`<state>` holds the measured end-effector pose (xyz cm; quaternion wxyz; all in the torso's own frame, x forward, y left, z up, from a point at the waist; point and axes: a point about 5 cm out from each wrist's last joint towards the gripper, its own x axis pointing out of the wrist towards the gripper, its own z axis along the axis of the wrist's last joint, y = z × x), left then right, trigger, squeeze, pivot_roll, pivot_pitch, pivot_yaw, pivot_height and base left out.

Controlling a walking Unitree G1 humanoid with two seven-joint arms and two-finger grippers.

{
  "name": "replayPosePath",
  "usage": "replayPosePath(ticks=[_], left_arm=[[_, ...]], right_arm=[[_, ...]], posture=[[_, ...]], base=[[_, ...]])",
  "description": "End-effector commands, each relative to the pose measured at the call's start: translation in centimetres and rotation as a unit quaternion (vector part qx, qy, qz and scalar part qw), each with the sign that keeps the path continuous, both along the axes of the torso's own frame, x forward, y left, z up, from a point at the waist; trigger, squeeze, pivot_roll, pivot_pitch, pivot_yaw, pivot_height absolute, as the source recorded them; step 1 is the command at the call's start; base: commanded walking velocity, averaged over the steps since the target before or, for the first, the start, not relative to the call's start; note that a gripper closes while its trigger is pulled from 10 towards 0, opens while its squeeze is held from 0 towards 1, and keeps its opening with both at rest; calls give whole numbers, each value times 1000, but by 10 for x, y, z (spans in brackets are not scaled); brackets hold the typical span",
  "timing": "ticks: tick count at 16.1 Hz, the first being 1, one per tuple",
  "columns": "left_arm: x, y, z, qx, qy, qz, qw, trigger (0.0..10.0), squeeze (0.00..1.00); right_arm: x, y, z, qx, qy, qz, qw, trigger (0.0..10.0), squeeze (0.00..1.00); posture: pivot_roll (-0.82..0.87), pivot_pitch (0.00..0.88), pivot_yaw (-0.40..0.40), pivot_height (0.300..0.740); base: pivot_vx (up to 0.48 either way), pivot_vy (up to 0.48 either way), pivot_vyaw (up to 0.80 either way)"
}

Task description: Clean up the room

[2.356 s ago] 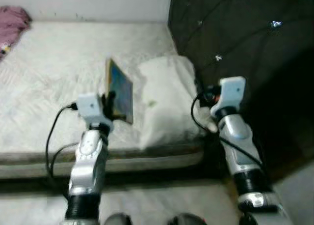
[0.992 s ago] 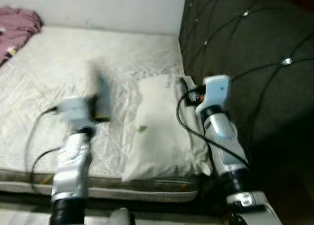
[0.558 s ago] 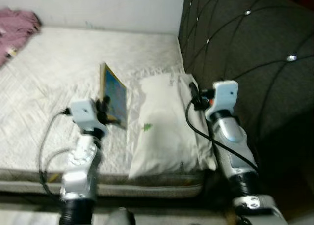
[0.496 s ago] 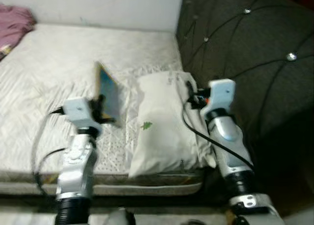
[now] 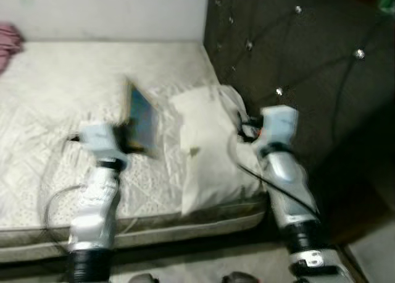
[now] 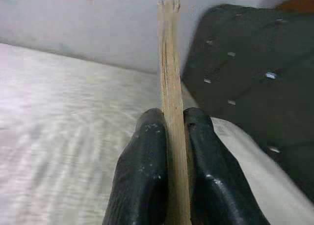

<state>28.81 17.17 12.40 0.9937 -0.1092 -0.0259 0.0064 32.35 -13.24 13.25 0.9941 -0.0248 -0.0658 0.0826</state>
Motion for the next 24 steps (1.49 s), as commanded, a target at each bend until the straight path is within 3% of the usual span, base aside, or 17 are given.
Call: replayPosePath(ticks=[1, 5, 13, 24], left_arm=[[-1, -10, 11, -10, -24, -18, 999, 10000, 0], [-8, -12, 8, -8, -23, -16, 1000, 10000, 0], [-8, -12, 19, -4, -41, -35, 999, 10000, 0], [-14, -15, 18, -3, -38, -44, 998, 10000, 0]], right_arm=[[-2, -13, 0, -5, 2, -18, 1000, 10000, 0], [-10, -16, -10, -5, 20, -22, 1000, 10000, 0], [-13, -17, -9, -3, 25, -28, 999, 10000, 0], [-18, -17, -9, -11, 29, -26, 999, 10000, 0]], posture=[[-40, 0, -20, 740], [-37, 0, -31, 740], [-47, 0, -9, 740], [-51, 5, -6, 740]], base=[[0, 480, 0], [0, 473, 0], [0, 0, -113], [344, 0, 0]])
